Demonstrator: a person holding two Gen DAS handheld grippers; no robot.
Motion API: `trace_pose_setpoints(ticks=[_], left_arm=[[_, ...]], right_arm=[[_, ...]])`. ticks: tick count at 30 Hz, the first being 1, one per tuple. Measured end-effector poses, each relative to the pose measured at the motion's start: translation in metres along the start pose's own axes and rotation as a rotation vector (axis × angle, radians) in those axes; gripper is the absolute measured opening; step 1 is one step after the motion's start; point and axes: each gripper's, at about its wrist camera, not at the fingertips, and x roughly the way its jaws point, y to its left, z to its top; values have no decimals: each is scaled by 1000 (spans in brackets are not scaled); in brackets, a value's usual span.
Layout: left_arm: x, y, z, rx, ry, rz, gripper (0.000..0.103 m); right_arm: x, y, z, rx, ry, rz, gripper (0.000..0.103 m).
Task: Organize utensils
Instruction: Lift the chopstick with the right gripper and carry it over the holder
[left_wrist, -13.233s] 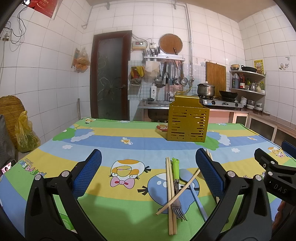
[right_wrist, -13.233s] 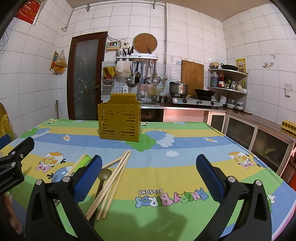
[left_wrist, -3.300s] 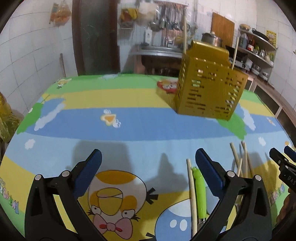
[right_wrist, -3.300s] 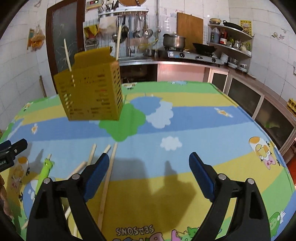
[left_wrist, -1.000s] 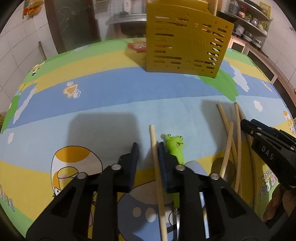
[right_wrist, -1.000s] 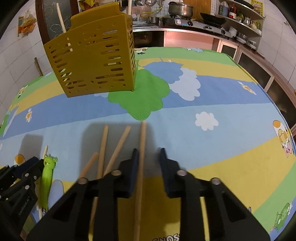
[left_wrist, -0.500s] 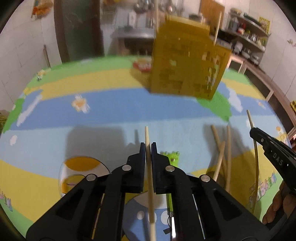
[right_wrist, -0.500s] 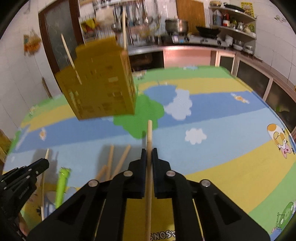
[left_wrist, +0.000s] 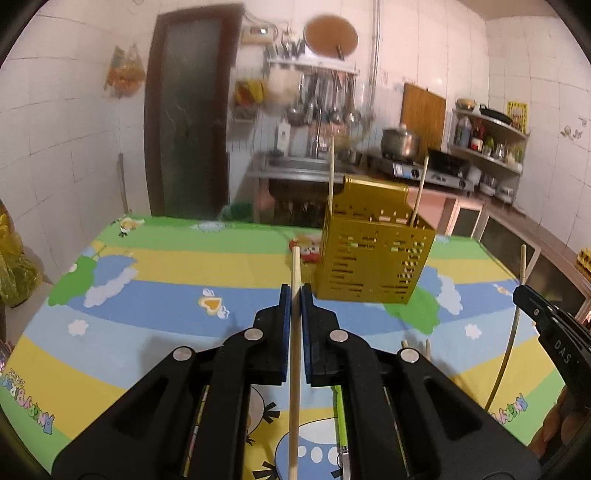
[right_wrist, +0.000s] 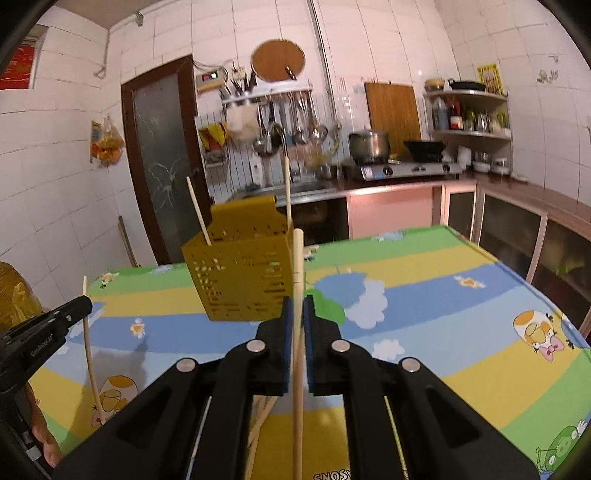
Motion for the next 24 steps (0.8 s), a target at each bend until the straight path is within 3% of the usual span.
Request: trace_pose_setpoints(ticks=[8,13,18,24], left_arm=[[-18,5,-4,-7,-74,-2,4],[-28,6,12,-16,-125,-20,4],[-24,-1,47,-11,-175,-45,4],[-16,-23,114,15,-295,-61,4]], right_arm=[[-18,0,-5,-13,-70,5,6],[-30,-2,15,-2,-133,18,6],[-23,2,50,-18,-191,27,6],[6,12,107,-35,-277,47,6]])
